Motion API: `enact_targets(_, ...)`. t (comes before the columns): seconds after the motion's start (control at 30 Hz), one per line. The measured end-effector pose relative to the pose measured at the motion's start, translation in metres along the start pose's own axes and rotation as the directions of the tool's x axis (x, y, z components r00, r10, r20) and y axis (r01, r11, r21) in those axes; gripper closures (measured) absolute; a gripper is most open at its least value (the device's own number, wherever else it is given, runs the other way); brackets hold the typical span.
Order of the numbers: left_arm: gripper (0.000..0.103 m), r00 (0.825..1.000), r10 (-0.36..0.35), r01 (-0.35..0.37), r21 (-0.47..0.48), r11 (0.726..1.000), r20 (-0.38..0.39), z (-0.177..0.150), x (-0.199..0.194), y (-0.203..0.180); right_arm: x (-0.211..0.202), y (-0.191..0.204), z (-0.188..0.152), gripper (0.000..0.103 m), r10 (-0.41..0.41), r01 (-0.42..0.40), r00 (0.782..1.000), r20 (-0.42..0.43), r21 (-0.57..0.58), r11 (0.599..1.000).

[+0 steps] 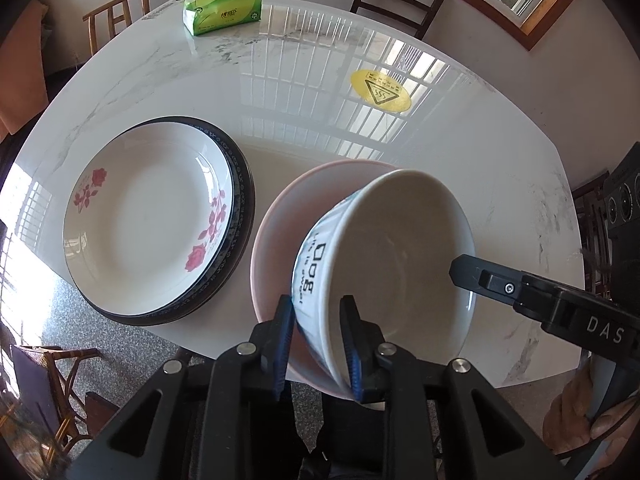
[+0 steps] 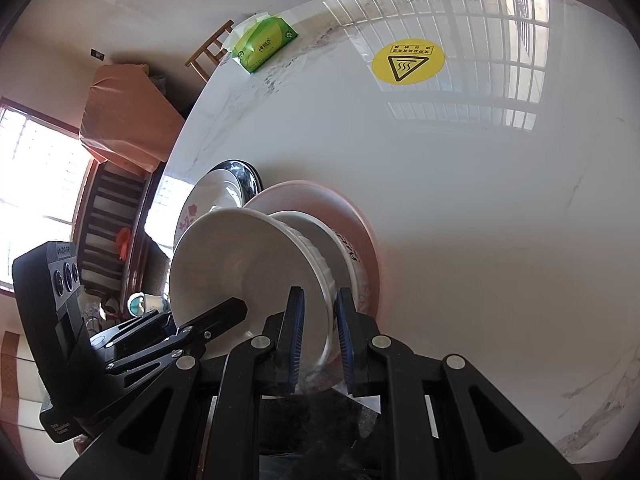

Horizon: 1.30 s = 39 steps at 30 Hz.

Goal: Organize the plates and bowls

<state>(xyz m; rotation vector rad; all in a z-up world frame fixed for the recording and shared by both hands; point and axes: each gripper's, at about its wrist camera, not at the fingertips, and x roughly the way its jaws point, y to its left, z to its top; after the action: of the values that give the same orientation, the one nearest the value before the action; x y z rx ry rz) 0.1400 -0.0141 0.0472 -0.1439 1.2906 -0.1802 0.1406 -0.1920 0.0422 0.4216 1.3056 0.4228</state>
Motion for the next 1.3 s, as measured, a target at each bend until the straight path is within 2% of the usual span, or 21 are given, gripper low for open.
enact_targets(0.27, 0.078, 0.999, 0.041, -0.041, 0.047, 0.998, 0.011, 0.001, 0.0, -0.01, -0.003, -0.001, -0.001, 0.087, 0.002, -0.002, 1.0, 0.009, 0.006, 1.0)
enact_targets(0.4, 0.073, 0.998, 0.065, -0.066, 0.082, 0.994, 0.018, -0.002, 0.0, -0.019, -0.009, -0.002, -0.001, 0.086, 0.006, -0.006, 1.0, 0.023, 0.007, 1.0)
enact_targets(0.53, 0.073, 0.999, 0.038, -0.04, 0.064, 0.997, 0.029, -0.001, -0.008, -0.015, -0.01, -0.002, -0.003, 0.086, 0.004, -0.004, 1.0, 0.027, 0.002, 1.0)
enact_targets(0.67, 0.072, 0.996, 0.019, -0.024, 0.055, 0.998, 0.085, 0.0, -0.027, -0.004, -0.011, -0.002, -0.003, 0.086, 0.016, -0.016, 0.999, 0.033, -0.001, 1.0)
enact_targets(0.8, 0.072, 0.992, -0.028, 0.023, 0.044, 0.999, 0.122, -0.002, -0.035, 0.006, -0.012, -0.005, -0.004, 0.084, 0.042, -0.042, 0.998, 0.036, 0.0, 0.999)
enact_targets(0.9, 0.07, 0.989, -0.048, 0.045, 0.031, 0.999, 0.141, -0.007, -0.036, 0.014, -0.01, -0.007, -0.009, 0.084, 0.06, -0.06, 0.997, 0.039, -0.007, 0.998)
enact_targets(1.0, 0.067, 0.984, -0.063, 0.062, 0.008, 0.998, 0.166, -0.015, -0.035, 0.024, -0.01, -0.005, -0.015, 0.084, 0.041, -0.037, 0.998, 0.056, -0.057, 0.998)
enact_targets(1.13, 0.067, 0.98, -0.054, 0.058, -0.015, 0.998, 0.192, -0.023, -0.034, 0.037, -0.014, -0.004, -0.025, 0.084, 0.059, -0.047, 0.993, 0.107, -0.107, 0.993)
enact_targets(1.3, 0.066, 0.979, -0.087, 0.095, -0.032, 0.995, 0.186, -0.033, -0.03, 0.049, -0.036, -0.009, -0.044, 0.082, 0.022, 0.014, 0.963, 0.267, -0.134, 0.991)
